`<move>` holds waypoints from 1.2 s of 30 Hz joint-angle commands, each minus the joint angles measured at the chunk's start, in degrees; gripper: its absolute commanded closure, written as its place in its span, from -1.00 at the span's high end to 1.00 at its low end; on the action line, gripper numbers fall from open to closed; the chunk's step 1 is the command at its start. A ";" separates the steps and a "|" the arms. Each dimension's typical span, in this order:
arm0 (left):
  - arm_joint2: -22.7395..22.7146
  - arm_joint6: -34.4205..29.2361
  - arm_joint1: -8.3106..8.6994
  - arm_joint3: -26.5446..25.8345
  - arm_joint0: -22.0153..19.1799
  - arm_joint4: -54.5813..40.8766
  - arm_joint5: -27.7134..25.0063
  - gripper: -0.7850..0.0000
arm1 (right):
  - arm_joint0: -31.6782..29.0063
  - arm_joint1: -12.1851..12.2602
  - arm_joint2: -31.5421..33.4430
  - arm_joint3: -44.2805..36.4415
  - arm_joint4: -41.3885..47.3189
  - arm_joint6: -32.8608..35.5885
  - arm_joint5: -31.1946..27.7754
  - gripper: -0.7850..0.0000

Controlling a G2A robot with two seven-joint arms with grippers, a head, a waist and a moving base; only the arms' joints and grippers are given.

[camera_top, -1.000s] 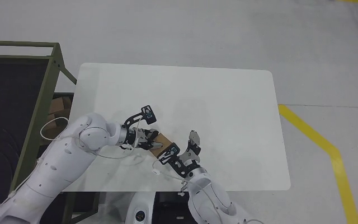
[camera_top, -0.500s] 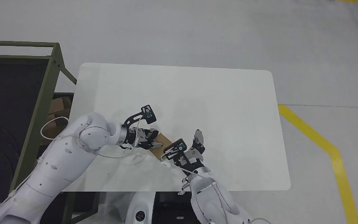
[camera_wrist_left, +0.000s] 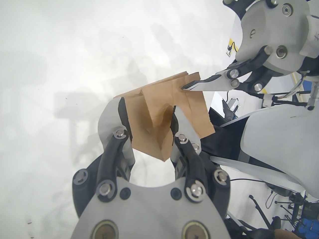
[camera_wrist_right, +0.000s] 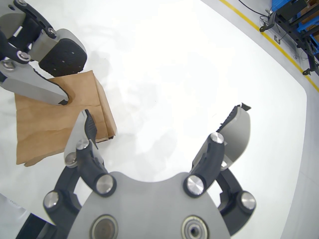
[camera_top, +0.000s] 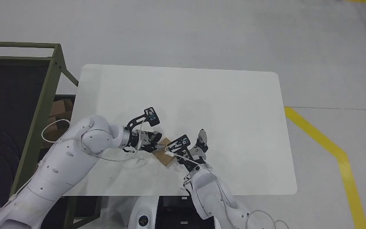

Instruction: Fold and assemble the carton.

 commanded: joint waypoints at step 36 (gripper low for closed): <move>0.27 0.25 -0.02 0.15 -0.12 -0.10 0.02 -0.05 | -9.03 1.69 6.41 -4.90 -5.81 -3.89 -14.58 1.00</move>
